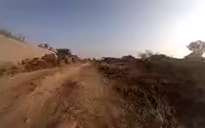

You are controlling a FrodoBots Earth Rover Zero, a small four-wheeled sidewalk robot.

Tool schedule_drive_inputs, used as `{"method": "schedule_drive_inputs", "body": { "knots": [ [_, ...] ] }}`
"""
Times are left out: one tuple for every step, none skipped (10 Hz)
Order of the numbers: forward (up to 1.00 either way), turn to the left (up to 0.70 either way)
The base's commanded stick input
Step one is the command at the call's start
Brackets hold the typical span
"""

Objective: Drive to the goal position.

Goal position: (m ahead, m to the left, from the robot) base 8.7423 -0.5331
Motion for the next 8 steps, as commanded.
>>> {"method": "schedule_drive_inputs", "body": {
  "knots": [
    [0.70,0.11],
    [0.70,0.00],
    [0.70,0.00],
    [0.70,0.00],
    [0.70,0.00],
    [0.70,0.00],
    [0.70,0.00],
    [0.70,0.00]
  ]
}}
